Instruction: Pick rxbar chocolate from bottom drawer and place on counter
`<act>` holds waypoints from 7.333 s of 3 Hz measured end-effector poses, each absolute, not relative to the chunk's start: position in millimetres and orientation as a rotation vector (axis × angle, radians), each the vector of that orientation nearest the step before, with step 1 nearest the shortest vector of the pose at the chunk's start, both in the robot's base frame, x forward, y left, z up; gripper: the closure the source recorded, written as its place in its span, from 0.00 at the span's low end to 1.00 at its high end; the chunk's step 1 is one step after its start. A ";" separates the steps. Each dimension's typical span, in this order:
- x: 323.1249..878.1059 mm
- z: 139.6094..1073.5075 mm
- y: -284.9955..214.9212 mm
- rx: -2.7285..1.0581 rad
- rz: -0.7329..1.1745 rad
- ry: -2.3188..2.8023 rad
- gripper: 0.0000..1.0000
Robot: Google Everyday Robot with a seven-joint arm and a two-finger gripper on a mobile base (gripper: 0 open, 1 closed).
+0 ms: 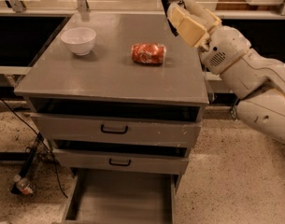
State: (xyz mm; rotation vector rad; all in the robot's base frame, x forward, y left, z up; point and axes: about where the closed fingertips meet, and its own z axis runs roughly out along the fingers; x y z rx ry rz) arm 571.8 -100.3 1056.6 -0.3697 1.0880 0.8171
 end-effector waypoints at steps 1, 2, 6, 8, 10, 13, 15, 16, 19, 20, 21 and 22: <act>569.6 1055.6 -95.7 -0.345 0.890 1.108 1.00; 569.7 1055.9 -95.9 -0.344 0.889 1.107 1.00; 583.9 1022.5 -26.4 -0.436 1.059 1.170 1.00; 585.6 1015.8 -20.0 -0.463 1.042 1.205 1.00; 592.9 977.7 -2.5 -0.518 1.058 1.369 1.00; 597.8 943.2 10.8 -0.613 0.995 1.549 1.00; 601.0 927.1 11.6 -0.621 0.961 1.600 1.00; 601.9 923.1 16.8 -0.667 0.928 1.614 1.00; 606.1 906.2 46.0 -0.852 0.849 1.671 1.00; 605.8 906.4 48.7 -0.890 0.823 1.642 1.00; 607.8 895.6 57.7 -0.929 0.807 1.659 1.00; 607.8 887.1 64.9 -0.972 0.790 1.675 1.00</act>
Offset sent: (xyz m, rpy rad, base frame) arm -0.0022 0.0048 -0.0012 0.0381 0.0461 0.0457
